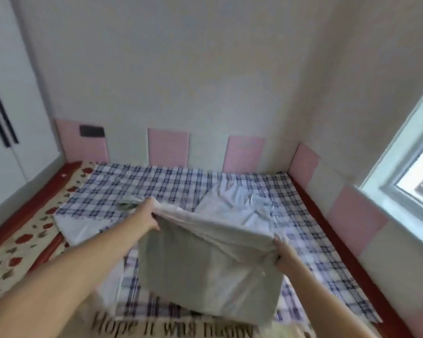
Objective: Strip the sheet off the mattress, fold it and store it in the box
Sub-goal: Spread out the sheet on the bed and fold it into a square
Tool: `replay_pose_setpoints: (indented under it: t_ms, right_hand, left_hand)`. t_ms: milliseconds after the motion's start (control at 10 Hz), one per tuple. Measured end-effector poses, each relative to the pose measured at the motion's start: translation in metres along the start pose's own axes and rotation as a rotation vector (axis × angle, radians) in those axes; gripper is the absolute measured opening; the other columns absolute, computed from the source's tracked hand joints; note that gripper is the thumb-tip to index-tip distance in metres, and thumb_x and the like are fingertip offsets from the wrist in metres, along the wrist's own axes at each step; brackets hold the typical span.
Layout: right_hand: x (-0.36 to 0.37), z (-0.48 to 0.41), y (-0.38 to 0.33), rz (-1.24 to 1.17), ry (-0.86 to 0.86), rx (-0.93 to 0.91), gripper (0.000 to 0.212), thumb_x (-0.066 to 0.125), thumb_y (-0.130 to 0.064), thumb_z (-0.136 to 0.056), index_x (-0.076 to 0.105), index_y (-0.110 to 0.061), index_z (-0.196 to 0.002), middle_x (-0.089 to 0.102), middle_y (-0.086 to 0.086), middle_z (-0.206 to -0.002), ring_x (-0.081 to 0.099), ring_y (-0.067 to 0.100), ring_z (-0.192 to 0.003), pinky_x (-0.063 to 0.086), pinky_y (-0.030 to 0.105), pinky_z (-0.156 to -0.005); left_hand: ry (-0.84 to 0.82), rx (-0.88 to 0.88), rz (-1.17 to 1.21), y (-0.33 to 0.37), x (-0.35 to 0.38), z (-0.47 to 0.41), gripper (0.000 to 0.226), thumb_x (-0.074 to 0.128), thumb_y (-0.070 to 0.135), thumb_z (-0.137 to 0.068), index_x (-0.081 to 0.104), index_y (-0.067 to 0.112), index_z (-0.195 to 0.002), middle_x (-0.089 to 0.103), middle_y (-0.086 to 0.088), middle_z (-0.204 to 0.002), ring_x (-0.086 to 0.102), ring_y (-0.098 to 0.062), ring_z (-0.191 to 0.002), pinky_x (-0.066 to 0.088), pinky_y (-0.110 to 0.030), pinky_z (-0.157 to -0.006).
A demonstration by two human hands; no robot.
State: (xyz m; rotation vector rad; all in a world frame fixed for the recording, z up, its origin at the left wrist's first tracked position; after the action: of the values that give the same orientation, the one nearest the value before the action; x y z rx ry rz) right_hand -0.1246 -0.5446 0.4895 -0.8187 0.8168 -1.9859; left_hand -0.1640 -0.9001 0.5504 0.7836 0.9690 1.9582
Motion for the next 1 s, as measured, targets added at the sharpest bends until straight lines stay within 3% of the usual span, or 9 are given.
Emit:
replay_pose_setpoints:
  t_ms: [100, 200, 300, 400, 500, 600, 700, 800, 1000]
  right_hand:
    - [0.081, 0.033, -0.232, 0.138, -0.151, -0.591, 0.037, 0.052, -0.009, -0.095, 0.057, -0.046, -0.094, 0.047, -0.027, -0.084, 0.051, -0.017, -0.078, 0.04, -0.002, -0.061]
    - [0.114, 0.112, -0.368, -0.08, -0.325, -0.904, 0.02, 0.049, -0.011, -0.097, 0.055, -0.029, -0.09, 0.058, -0.022, -0.062, 0.055, -0.006, -0.059, 0.044, 0.013, -0.048]
    - [0.135, 0.204, -0.424, -0.097, -0.22, -1.094, 0.02, 0.048, -0.013, -0.098, 0.051, -0.022, -0.08, 0.054, -0.005, -0.066, 0.057, 0.008, -0.056, 0.043, 0.025, -0.053]
    - [0.125, 0.218, -0.426, -0.198, -0.227, -1.131, 0.026, 0.047, -0.013, -0.099, 0.049, -0.023, -0.075, 0.05, -0.004, -0.052, 0.046, 0.003, -0.037, 0.033, 0.012, -0.034]
    - [0.112, 0.241, -0.392, -0.155, -0.199, -1.14, 0.022, 0.05, -0.013, -0.097, 0.057, -0.026, -0.082, 0.056, -0.005, -0.067, 0.053, 0.002, -0.053, 0.044, 0.015, -0.045]
    - [0.091, 0.248, -0.357, -0.209, -0.186, -1.065, 0.015, 0.05, -0.014, -0.098, 0.056, -0.024, -0.088, 0.064, -0.008, -0.062, 0.059, 0.004, -0.063, 0.05, 0.016, -0.052]
    - [0.067, 0.264, -0.29, -0.125, -0.1, -0.969, 0.013, 0.052, -0.013, -0.097, 0.057, -0.018, -0.086, 0.065, -0.005, -0.061, 0.06, 0.008, -0.068, 0.052, 0.018, -0.056]
    - [0.039, 0.266, -0.212, -0.065, -0.046, -0.837, 0.015, 0.054, -0.014, -0.095, 0.059, -0.017, -0.081, 0.057, 0.0, -0.073, 0.053, 0.011, -0.068, 0.047, 0.023, -0.065]
    - [-0.01, 0.282, -0.011, 0.112, 0.103, -0.601, 0.009, 0.054, -0.011, -0.093, 0.062, -0.012, -0.088, 0.054, 0.005, -0.07, 0.049, 0.015, -0.065, 0.04, 0.027, -0.059]
  left_hand:
    - [-0.568, 0.201, 0.524, 0.221, 0.115, 0.029, 0.022, 0.04, 0.025, -0.095, 0.05, 0.007, -0.102, 0.05, -0.01, -0.127, 0.047, -0.029, -0.117, 0.037, -0.058, -0.096]
    - [-0.725, 0.506, 0.539, 0.346, 0.146, 0.099, 0.053, 0.025, 0.048, -0.1, 0.049, 0.008, -0.125, 0.052, -0.01, -0.134, 0.048, -0.03, -0.124, 0.042, -0.05, -0.09]
    - [-0.738, 0.626, 0.467, 0.393, 0.141, 0.155, 0.059, 0.019, 0.053, -0.099, 0.053, 0.009, -0.118, 0.047, -0.015, -0.14, 0.044, -0.034, -0.128, 0.039, -0.046, -0.091]
    - [-0.728, 0.646, 0.488, 0.379, 0.117, 0.172, 0.064, 0.02, 0.042, -0.103, 0.057, -0.008, -0.114, 0.055, -0.025, -0.127, 0.048, -0.037, -0.123, 0.039, -0.044, -0.091]
    - [-0.769, 0.679, 0.463, 0.354, 0.088, 0.191, 0.087, 0.015, 0.04, -0.104, 0.07, -0.004, -0.053, 0.071, -0.02, -0.074, 0.06, -0.031, -0.092, 0.043, -0.037, -0.09]
    - [-0.817, 0.699, 0.454, 0.324, 0.068, 0.196, 0.089, 0.014, 0.038, -0.104, 0.069, -0.001, -0.046, 0.07, -0.018, -0.066, 0.063, -0.028, -0.087, 0.045, -0.035, -0.087]
    - [-0.806, 0.582, 0.447, 0.275, 0.029, 0.186, 0.077, 0.018, 0.039, -0.104, 0.069, -0.009, -0.073, 0.07, -0.024, -0.075, 0.067, -0.03, -0.083, 0.047, -0.036, -0.088]
    - [-0.79, 0.441, 0.446, 0.211, -0.018, 0.17, 0.081, 0.021, 0.038, -0.104, 0.07, -0.011, -0.061, 0.069, -0.027, -0.078, 0.068, -0.03, -0.082, 0.047, -0.035, -0.094]
    - [-0.531, 0.162, 0.455, 0.061, -0.144, 0.142, 0.029, 0.043, 0.03, -0.099, 0.057, 0.008, -0.111, 0.063, -0.013, -0.111, 0.062, -0.024, -0.099, 0.052, -0.037, -0.085]
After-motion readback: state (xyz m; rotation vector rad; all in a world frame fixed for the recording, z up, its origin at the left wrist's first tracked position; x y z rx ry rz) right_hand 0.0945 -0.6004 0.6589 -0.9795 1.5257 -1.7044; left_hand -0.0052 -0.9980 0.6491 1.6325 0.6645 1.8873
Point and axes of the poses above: each hand's wrist, its own z-axis away from the middle knuckle, its own x-axis out of the palm, y = z × x, the point moved 3 cm from there along -z, towards the middle knuckle
